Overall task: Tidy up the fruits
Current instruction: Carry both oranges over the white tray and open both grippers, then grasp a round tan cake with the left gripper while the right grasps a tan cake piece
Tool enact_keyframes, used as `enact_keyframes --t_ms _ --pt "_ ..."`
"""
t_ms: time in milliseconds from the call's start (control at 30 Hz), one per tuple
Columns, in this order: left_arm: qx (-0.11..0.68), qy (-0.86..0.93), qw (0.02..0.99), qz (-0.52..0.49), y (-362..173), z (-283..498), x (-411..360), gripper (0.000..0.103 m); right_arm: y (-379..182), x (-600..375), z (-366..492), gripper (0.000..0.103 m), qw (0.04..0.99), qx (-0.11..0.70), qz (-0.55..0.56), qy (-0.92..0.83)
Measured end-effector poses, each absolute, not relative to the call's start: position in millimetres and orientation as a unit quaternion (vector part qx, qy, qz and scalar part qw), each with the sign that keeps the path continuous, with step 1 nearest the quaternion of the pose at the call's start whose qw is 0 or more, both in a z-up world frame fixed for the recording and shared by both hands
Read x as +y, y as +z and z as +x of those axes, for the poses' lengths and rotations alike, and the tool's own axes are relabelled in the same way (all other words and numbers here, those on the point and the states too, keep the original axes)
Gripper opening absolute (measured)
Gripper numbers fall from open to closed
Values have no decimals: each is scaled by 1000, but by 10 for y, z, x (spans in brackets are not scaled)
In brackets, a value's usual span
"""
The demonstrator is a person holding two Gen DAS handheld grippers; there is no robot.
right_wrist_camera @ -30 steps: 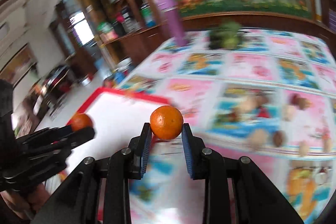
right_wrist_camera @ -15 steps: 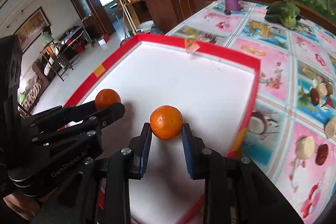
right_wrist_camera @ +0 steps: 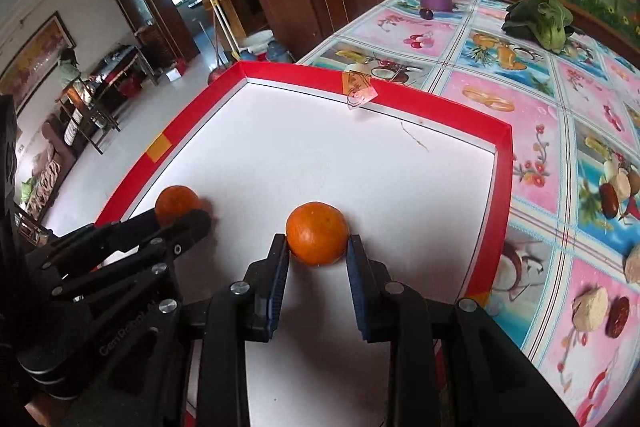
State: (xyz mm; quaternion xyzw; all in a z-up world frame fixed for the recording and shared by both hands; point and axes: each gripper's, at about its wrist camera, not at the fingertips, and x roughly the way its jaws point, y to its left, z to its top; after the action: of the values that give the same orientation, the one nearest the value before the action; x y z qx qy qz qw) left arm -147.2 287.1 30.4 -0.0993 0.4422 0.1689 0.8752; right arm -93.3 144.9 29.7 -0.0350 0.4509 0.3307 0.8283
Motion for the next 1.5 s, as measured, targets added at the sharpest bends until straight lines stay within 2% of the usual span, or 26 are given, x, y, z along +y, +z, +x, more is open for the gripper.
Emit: enact_keyframes --t_ms 300,400,467,533,600,667,900,1167,1367,1500 --pt "456 187 864 -105 297 -1299 2927 36 327 1504 -876 30 831 447 -40 328" --pt "457 193 863 -100 297 -1311 2899 36 294 1469 -839 37 822 463 -32 331" --pt "454 203 862 -100 315 -1338 2891 37 307 1417 -831 47 823 464 -24 328" --pt "445 218 865 -85 368 -1375 2846 40 381 1326 -872 49 824 452 -11 341" --pt "425 229 874 -60 483 -1431 2760 50 477 1246 -923 51 830 437 -12 346" --pt "408 233 881 -46 608 -1467 2692 52 601 1107 -980 55 845 412 -10 341" --pt "350 218 911 -7 1092 -1590 2321 58 968 555 -1142 58 884 347 0 314" --pt "324 173 930 23 1375 -1592 1741 59 1161 -127 -1207 60 905 321 27 278" --pt "338 118 933 47 1296 -1459 1227 62 1065 -911 -1213 60 919 323 44 222" --pt "385 30 921 49 973 -1306 818 62 830 -1504 -1180 60 925 345 44 154"
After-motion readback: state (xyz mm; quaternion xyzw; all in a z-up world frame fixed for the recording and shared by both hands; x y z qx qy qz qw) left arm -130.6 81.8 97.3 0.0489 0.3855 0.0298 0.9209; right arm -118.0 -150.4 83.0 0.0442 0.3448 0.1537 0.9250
